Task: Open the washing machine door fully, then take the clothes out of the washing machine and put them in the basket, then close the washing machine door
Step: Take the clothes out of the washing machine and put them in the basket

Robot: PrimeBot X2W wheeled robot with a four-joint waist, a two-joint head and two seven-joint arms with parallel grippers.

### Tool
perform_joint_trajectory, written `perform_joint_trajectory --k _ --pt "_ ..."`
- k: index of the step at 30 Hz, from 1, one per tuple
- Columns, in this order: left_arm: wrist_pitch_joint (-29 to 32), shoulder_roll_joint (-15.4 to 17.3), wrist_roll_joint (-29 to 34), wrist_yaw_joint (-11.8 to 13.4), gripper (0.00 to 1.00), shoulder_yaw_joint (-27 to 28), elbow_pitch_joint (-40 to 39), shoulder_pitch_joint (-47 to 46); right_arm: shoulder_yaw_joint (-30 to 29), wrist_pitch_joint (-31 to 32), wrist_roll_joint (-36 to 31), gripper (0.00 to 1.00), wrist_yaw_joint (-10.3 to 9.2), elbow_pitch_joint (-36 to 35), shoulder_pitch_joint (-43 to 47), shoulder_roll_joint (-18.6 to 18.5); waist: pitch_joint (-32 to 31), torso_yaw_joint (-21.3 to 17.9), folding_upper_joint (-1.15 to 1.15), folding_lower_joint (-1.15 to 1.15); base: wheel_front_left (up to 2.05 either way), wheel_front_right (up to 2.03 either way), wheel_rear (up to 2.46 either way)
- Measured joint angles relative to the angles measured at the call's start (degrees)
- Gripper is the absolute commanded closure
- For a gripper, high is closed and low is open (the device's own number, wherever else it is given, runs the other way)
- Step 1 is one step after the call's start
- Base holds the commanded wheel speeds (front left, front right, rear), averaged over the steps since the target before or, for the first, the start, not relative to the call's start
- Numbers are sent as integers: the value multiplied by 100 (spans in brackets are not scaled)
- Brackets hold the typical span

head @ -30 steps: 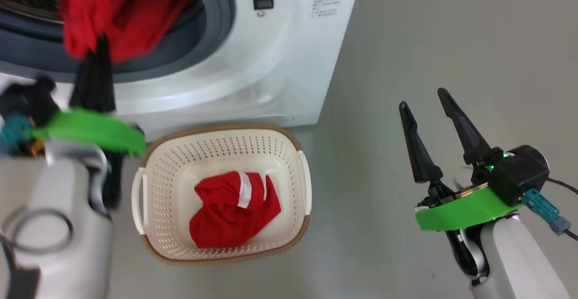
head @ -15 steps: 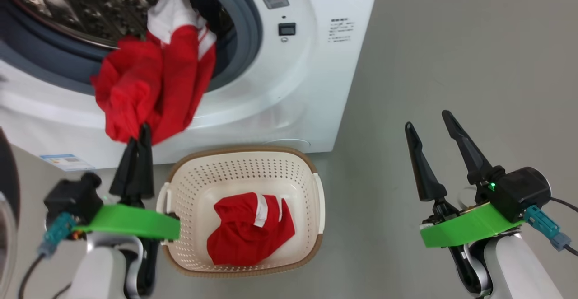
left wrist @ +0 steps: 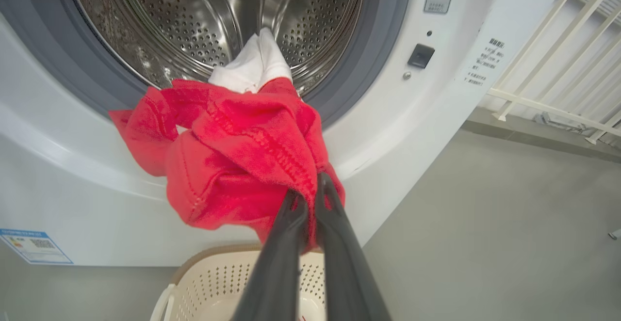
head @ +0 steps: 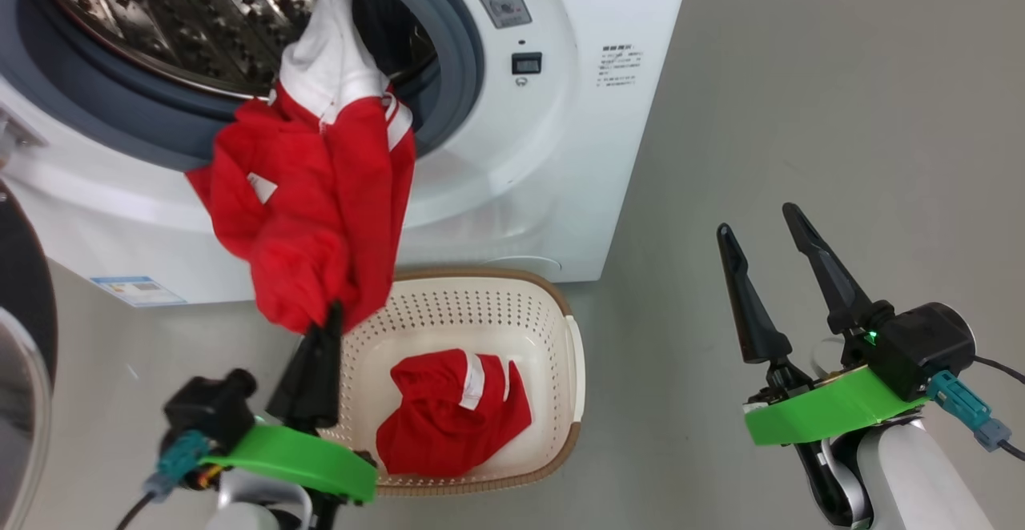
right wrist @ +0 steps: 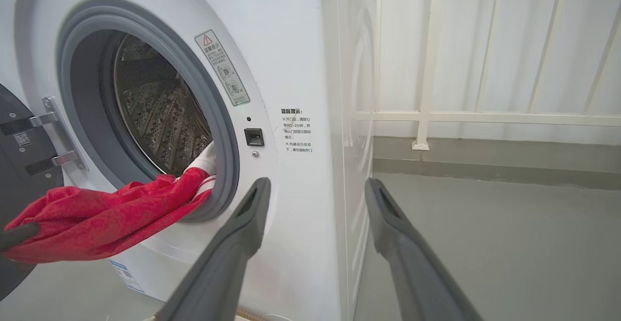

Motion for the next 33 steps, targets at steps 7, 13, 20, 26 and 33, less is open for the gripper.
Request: perform_joint_trajectory --k 7,13,20,26,33 --pt "371 -33 -390 -20 100 -459 832 -43 8 0 -3 0 0 -46 -4 -1 218 -69 0 0 0 0 0" --pt "599 -45 -787 -69 100 -775 2018 -439 55 0 -3 0 0 -56 -58 0 467 -147 0 0 0 0 0" --pt "483 -51 -1185 -167 100 -1168 3274 -1000 75 0 -8 0 0 -79 -211 -1 781 -257 0 0 0 0 0" --pt "363 -54 -1525 -260 100 -1551 4073 -1501 110 0 -9 0 0 -97 -366 -2 1077 -313 0 0 0 0 0" --pt "695 -75 -2436 -363 100 -1971 4597 -1813 213 0 -8 0 0 -101 -561 -4 1429 -368 0 0 0 0 0"
